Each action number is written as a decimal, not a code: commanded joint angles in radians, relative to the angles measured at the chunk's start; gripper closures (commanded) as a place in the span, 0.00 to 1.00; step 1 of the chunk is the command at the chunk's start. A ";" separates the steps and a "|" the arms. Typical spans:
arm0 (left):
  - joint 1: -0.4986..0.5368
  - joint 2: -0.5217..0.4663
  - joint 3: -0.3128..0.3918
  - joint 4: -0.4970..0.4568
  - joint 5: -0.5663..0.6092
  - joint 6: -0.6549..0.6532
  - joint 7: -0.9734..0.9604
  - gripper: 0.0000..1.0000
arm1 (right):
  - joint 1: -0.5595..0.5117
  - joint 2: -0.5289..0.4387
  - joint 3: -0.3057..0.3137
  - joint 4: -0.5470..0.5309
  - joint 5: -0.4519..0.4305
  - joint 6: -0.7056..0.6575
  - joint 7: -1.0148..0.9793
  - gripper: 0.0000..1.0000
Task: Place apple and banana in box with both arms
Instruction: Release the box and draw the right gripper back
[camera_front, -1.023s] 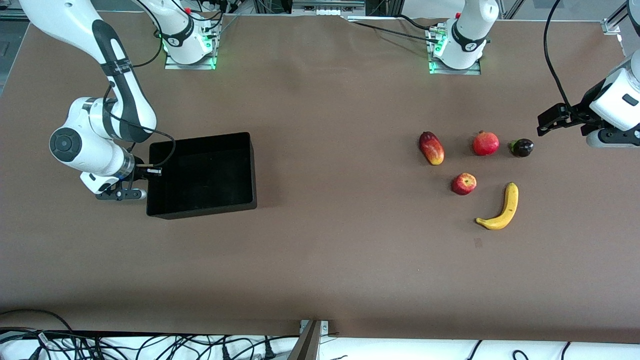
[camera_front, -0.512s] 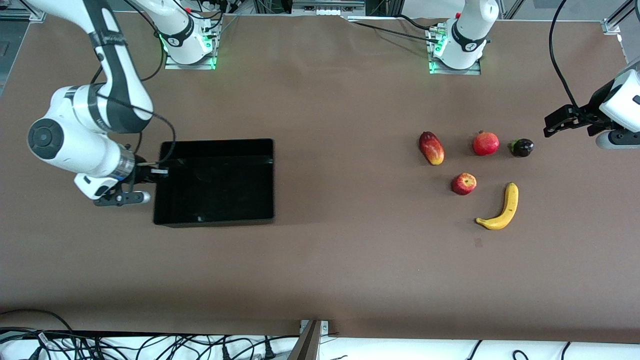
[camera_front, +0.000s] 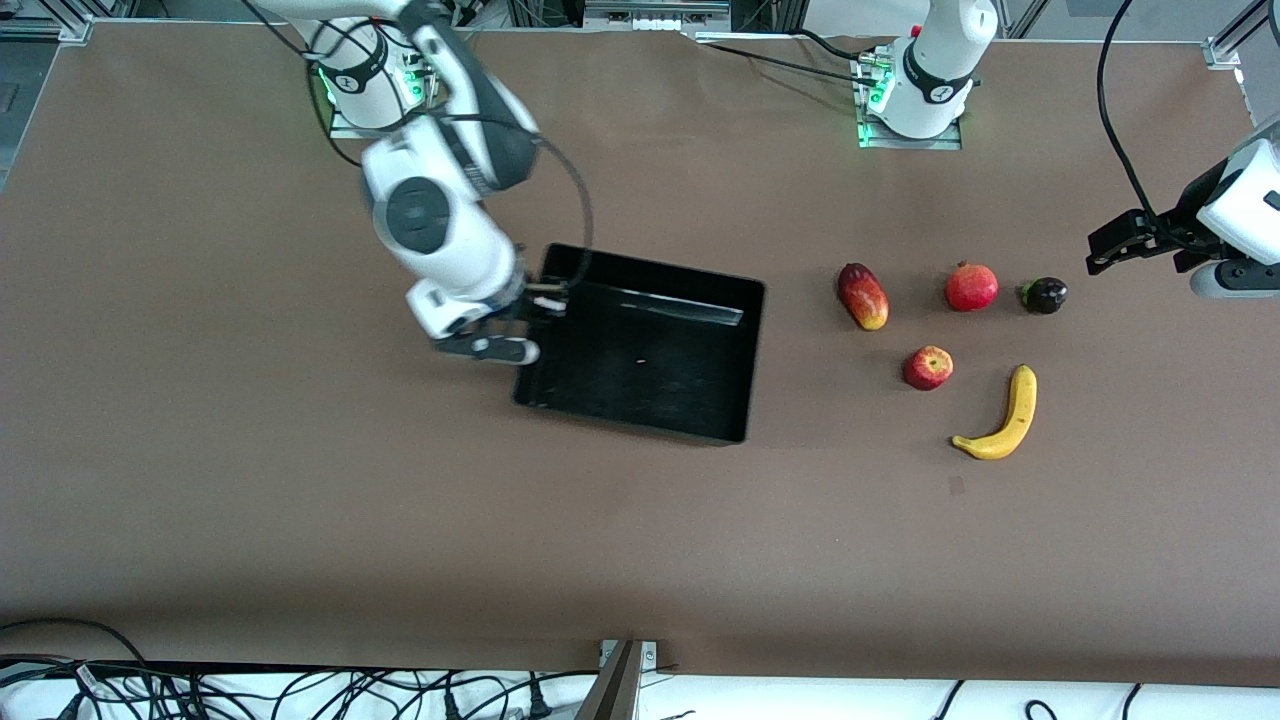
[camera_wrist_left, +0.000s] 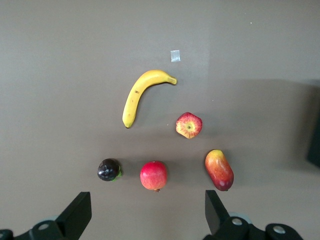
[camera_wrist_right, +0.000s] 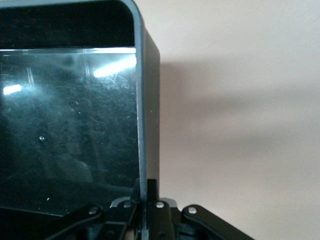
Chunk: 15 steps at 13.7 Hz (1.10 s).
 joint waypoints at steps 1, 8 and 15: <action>0.002 0.014 -0.002 0.030 0.023 -0.018 0.006 0.00 | 0.079 0.138 -0.011 0.164 0.012 0.015 0.118 1.00; 0.002 0.014 -0.002 0.030 0.022 -0.020 0.006 0.00 | 0.145 0.252 -0.011 0.182 0.014 0.179 0.156 1.00; 0.002 0.014 -0.002 0.030 0.022 -0.020 0.006 0.00 | 0.122 0.158 -0.057 0.184 -0.006 0.119 0.127 0.00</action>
